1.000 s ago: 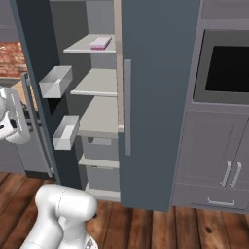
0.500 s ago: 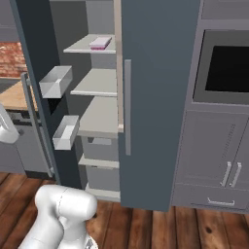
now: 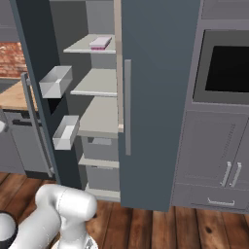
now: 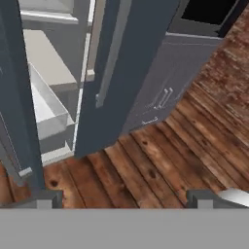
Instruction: The ice cube tray has been filled with water. Take the tray and place it in the freezer to make ice. Close the freezer door after placing the tray.
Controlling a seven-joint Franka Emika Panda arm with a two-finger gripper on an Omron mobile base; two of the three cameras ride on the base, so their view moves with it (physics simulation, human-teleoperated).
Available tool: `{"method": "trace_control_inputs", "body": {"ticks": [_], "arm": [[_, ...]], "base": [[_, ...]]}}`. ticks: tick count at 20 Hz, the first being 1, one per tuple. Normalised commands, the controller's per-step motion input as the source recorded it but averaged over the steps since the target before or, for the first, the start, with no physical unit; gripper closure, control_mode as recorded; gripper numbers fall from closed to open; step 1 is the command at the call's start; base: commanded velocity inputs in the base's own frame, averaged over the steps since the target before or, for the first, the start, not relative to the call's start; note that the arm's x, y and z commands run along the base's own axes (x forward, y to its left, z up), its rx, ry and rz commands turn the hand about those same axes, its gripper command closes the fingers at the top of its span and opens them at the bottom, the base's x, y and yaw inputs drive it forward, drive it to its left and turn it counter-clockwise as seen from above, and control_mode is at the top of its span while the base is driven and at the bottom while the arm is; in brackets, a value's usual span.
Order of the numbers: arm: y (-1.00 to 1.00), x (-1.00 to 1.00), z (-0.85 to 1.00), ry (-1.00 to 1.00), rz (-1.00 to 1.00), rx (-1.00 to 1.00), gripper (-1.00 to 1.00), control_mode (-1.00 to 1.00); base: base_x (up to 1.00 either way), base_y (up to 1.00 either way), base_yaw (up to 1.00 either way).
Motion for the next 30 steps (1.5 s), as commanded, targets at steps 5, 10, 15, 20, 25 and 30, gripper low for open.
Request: {"method": "trace_control_inputs", "body": {"ticks": [5,10,15,20,25,30], "arm": [[0.47,0.43,-0.5,0.41,0.14,-0.42,-1.0,-1.0],[0.31,0.44,-0.48,0.35,0.15,-0.37,-1.0,-1.0],[0.28,0.18,-0.58,0.14,0.09,-0.36,-1.0,-1.0],[0.16,0.04,-0.49,0.0,0.01,-0.26,-1.0,-1.0],[0.18,0.02,-0.32,0.0,0.0,-0.15,-1.0,-1.0],[0.12,0.0,-0.11,0.0,0.0,-0.07,-1.0,-1.0]], "base": [[0.0,0.0,0.0],[0.0,0.0,0.0],[0.0,0.0,0.0],[0.0,0.0,0.0],[0.0,0.0,0.0],[0.0,0.0,0.0]]}}
